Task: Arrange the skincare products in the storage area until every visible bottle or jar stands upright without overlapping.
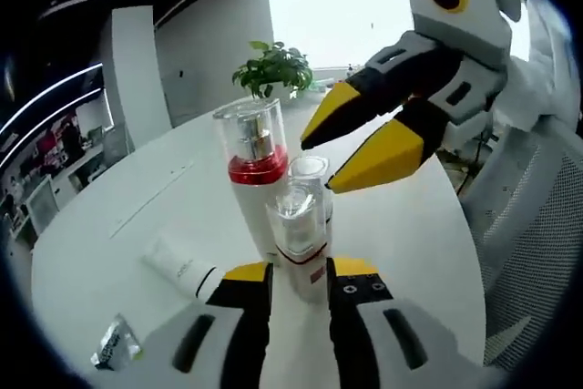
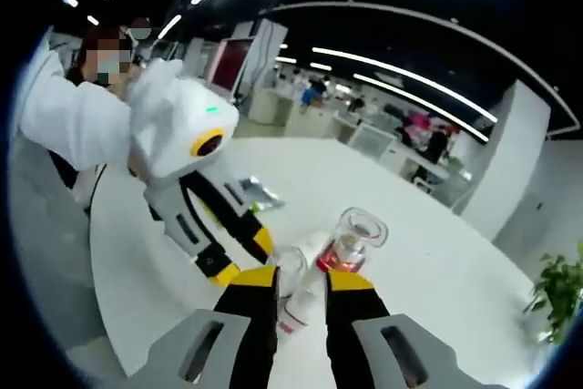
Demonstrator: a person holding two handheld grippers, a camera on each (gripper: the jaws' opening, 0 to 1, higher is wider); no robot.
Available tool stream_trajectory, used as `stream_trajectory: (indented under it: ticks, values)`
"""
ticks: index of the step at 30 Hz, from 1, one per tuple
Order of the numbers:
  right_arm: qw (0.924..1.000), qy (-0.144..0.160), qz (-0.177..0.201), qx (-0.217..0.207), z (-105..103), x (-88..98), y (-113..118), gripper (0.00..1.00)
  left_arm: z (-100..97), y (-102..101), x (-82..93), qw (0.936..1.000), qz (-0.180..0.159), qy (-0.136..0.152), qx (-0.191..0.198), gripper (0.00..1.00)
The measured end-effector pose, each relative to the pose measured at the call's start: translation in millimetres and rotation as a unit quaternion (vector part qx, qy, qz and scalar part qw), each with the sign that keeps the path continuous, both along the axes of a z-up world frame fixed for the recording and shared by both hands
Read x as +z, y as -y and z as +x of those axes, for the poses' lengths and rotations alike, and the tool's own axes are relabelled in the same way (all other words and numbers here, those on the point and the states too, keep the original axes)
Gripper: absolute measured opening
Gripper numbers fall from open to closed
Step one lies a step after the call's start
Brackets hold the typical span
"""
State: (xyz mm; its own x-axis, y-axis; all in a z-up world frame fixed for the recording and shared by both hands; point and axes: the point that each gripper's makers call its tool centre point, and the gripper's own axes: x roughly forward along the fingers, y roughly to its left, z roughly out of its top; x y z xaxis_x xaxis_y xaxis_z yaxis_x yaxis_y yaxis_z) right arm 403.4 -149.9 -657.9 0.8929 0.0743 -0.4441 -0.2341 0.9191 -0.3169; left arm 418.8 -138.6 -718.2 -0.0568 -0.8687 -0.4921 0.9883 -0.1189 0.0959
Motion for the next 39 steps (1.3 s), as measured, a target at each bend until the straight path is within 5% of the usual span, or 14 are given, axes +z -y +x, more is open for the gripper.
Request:
stream_trajectory:
  ticks: [5, 10, 24, 31, 39]
  values:
    - [0.9995, 0.013, 0.009, -0.026, -0.6, 8.5, 17.5, 0.07, -4.9, -2.3, -5.7, 0.9999, 0.013, 0.000, 0.004, 0.20]
    - [0.9988, -0.013, 0.016, -0.044, -6.4, -1.0, 31.5, 0.08, -8.2, -4.1, -6.7, 0.9998, 0.016, -0.004, 0.007, 0.20]
    - [0.9977, -0.056, 0.017, -0.035, -14.0, -17.9, 23.7, 0.15, -15.7, -7.5, -12.6, 0.9994, 0.026, -0.015, 0.016, 0.20]
    - [0.9943, -0.104, 0.014, -0.023, -21.6, -37.8, 15.9, 0.21, -3.9, -1.1, -21.8, 0.9950, 0.025, -0.047, 0.085, 0.22]
    - [0.9940, -0.107, 0.014, -0.022, -22.3, -38.5, 17.1, 0.21, -6.9, 6.7, -24.9, 0.9939, 0.025, -0.055, 0.092, 0.22]
